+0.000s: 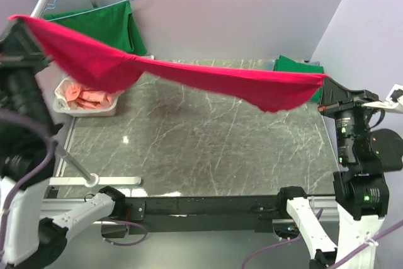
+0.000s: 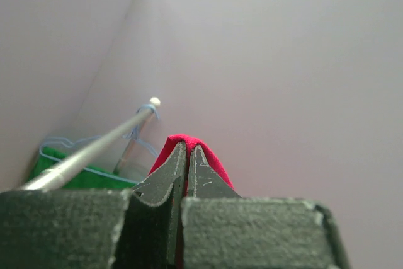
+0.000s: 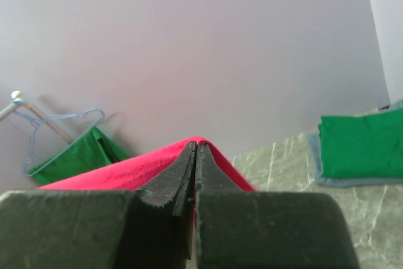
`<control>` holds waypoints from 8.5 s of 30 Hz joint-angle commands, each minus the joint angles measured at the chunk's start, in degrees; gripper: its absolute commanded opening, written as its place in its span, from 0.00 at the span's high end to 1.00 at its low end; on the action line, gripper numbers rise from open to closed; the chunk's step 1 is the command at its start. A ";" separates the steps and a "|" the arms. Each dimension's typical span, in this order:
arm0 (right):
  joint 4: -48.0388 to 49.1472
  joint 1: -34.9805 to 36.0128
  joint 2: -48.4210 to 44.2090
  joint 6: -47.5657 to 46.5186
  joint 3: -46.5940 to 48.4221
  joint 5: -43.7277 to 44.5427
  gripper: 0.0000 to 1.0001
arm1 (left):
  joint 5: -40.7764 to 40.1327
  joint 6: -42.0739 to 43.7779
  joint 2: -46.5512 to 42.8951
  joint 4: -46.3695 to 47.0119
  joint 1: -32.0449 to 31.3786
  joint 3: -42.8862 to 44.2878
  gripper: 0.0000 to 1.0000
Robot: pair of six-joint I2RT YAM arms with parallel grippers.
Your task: Fold and stack the t-shirts
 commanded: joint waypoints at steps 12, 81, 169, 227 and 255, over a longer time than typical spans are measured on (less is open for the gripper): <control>5.51 -0.40 10.60 -0.81 3.05 -0.23 1.00 | -0.04 2.37 13.71 5.20 0.11 7.07 0.99; -6.69 -1.45 12.12 30.38 -52.33 11.18 1.00 | -8.49 -101.33 2.21 -79.52 -20.46 -52.86 0.99; 5.87 48.38 63.00 6.48 -8.31 3.55 0.52 | -1.83 -65.68 19.44 -45.72 -5.02 -45.12 0.47; 2.09 33.09 51.93 15.53 -37.48 -6.99 0.53 | 20.52 -71.62 12.50 -51.04 -5.51 -64.72 0.69; -6.52 33.36 36.82 20.99 -35.82 3.99 0.50 | 9.37 -71.28 9.67 -57.91 -7.53 -50.50 0.71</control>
